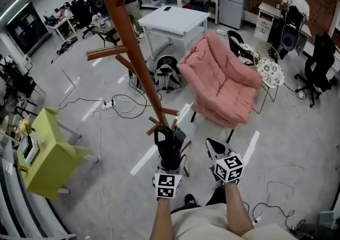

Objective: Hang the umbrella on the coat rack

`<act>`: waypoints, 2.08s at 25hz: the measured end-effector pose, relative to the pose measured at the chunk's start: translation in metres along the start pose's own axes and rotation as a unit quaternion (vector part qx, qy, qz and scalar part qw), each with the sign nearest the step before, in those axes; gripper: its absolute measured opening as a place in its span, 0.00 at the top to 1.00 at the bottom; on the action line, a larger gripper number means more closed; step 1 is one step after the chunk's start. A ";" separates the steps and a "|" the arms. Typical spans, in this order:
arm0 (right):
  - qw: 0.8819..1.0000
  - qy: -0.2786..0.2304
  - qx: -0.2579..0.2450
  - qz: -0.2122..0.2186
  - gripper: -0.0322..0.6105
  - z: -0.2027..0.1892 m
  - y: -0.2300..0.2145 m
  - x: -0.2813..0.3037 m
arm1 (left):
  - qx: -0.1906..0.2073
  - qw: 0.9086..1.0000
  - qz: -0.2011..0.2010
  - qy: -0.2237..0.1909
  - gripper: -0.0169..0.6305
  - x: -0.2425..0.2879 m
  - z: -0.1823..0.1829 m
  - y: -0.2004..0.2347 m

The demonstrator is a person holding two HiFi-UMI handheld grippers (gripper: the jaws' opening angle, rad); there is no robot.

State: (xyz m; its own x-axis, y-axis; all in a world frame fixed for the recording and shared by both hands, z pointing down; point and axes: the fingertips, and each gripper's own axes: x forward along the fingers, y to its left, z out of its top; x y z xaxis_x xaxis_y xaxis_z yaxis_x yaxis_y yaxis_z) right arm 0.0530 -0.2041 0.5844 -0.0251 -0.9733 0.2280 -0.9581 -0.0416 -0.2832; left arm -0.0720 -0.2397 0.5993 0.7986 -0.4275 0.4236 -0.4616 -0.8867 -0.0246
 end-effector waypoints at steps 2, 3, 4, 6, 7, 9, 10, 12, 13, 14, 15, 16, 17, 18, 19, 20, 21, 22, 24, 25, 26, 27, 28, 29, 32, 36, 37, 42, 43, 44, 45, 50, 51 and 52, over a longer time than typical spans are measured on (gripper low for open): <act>1.000 0.006 -0.006 0.014 0.95 0.002 0.000 0.008 | -0.003 1.000 0.005 0.006 0.60 0.001 0.000 -0.003; 1.000 0.011 -0.010 0.024 0.95 0.003 0.000 0.013 | -0.004 1.000 0.012 0.007 0.60 0.002 0.000 -0.003; 0.999 0.015 -0.015 0.034 0.95 0.004 0.000 0.018 | -0.006 1.000 0.022 0.008 0.60 0.003 0.000 -0.003; 0.998 0.022 -0.023 0.057 0.95 0.010 0.001 0.027 | -0.015 0.999 0.045 0.008 0.60 0.003 0.003 -0.001; 0.997 0.025 -0.028 0.068 0.95 0.015 0.002 0.031 | -0.021 0.998 0.057 0.007 0.60 0.002 0.005 0.000; 0.994 0.029 -0.037 0.095 0.95 0.023 0.006 0.038 | -0.034 0.997 0.074 0.005 0.60 0.002 0.009 0.001; 0.993 0.032 -0.041 0.110 0.95 0.025 0.008 0.042 | -0.039 0.996 0.083 0.005 0.60 0.003 0.008 0.002; 0.988 0.039 -0.047 0.139 0.95 0.028 0.014 0.050 | -0.050 0.993 0.105 0.011 0.60 0.004 0.006 0.006; 0.986 0.041 -0.048 0.154 0.95 0.030 0.018 0.054 | -0.056 0.992 0.116 0.015 0.60 0.005 0.004 0.008; 0.983 0.043 -0.051 0.170 0.95 0.032 0.022 0.056 | -0.062 0.990 0.128 0.017 0.60 0.006 0.003 0.010; 0.980 0.046 -0.055 0.186 0.95 0.033 0.024 0.057 | -0.067 0.988 0.139 0.019 0.60 0.006 0.002 0.010; 0.977 0.048 -0.060 0.199 0.95 0.034 0.025 0.058 | -0.072 0.986 0.151 0.019 0.60 0.008 0.002 0.010; 0.974 0.049 -0.063 0.210 0.95 0.035 0.024 0.059 | -0.076 0.984 0.163 0.019 0.60 0.009 0.003 0.008; 0.972 0.049 -0.063 0.220 0.95 0.036 0.022 0.060 | -0.079 0.982 0.173 0.019 0.60 0.010 0.004 0.006; 0.970 0.049 -0.061 0.230 0.95 0.038 0.020 0.060 | -0.081 0.980 0.183 0.019 0.60 0.011 0.006 0.004; 0.968 0.050 -0.062 0.239 0.95 0.039 0.019 0.059 | -0.082 0.978 0.192 0.021 0.60 0.011 0.007 0.002; 0.966 0.051 -0.064 0.246 0.95 0.040 0.018 0.060 | -0.082 0.976 0.201 0.023 0.60 0.011 0.008 0.001; 0.963 0.052 -0.068 0.254 0.95 0.040 0.019 0.061 | -0.083 0.974 0.210 0.025 0.60 0.010 0.009 0.001; 0.959 0.056 -0.074 0.269 0.95 0.040 0.021 0.065 | -0.085 0.969 0.231 0.029 0.60 0.008 0.012 0.002; 0.956 0.058 -0.075 0.277 0.95 0.040 0.022 0.066 | -0.088 0.966 0.242 0.030 0.60 0.007 0.013 0.003; 0.953 0.060 -0.076 0.286 0.95 0.041 0.022 0.066 | -0.092 0.963 0.252 0.032 0.60 0.006 0.014 0.002; 0.951 0.062 -0.078 0.294 0.95 0.041 0.021 0.066 | -0.096 0.960 0.262 0.034 0.60 0.006 0.015 0.001; 0.948 0.064 -0.082 0.301 0.95 0.041 0.019 0.066 | -0.101 0.957 0.270 0.035 0.60 0.007 0.015 0.000; 0.946 0.065 -0.085 0.307 0.95 0.041 0.017 0.067 | -0.106 0.954 0.278 0.037 0.60 0.009 0.015 -0.002; 0.940 0.068 -0.088 0.322 0.95 0.044 0.010 0.070 | -0.120 0.945 0.302 0.045 0.60 0.017 0.011 -0.011; 0.933 0.073 -0.092 0.340 0.95 0.045 0.009 0.063 | -0.140 0.935 0.321 0.051 0.59 0.018 0.012 -0.017; 0.931 0.075 -0.094 0.344 0.95 0.044 0.009 0.060 | -0.145 0.933 0.326 0.055 0.59 0.017 0.012 -0.017; 0.926 0.081 -0.096 0.355 0.95 0.042 -0.005 0.057 | -0.149 0.926 0.342 0.063 0.59 0.027 0.014 -0.015; 0.926 0.079 -0.095 0.356 0.95 0.042 -0.007 0.058 | -0.146 0.925 0.344 0.062 0.59 0.028 0.014 -0.014; 0.925 0.077 -0.095 0.359 0.95 0.043 -0.008 0.058 | -0.142 0.925 0.347 0.063 0.59 0.028 0.015 -0.011; 0.923 0.075 -0.097 0.364 0.95 0.043 -0.006 0.058 | -0.139 0.924 0.349 0.064 0.59 0.027 0.015 -0.009; 0.916 0.071 -0.111 0.379 0.95 0.046 0.001 0.059 | -0.138 0.923 0.352 0.075 0.59 0.022 0.016 0.002; 0.916 0.072 -0.110 0.380 0.95 0.047 0.001 0.060 | -0.138 0.923 0.352 0.078 0.59 0.023 0.016 0.002; 0.916 0.072 -0.108 0.380 0.95 0.047 0.000 0.061 | -0.136 0.923 0.351 0.081 0.59 0.025 0.015 0.003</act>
State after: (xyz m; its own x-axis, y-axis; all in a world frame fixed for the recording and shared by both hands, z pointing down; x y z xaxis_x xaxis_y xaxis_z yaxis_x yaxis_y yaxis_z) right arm 0.0647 -0.2735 0.5546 -0.7312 -0.6618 0.1657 -0.6814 0.6969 -0.2234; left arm -0.0477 -0.2556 0.5962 0.2081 -0.8279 0.5208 -0.9408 -0.3150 -0.1248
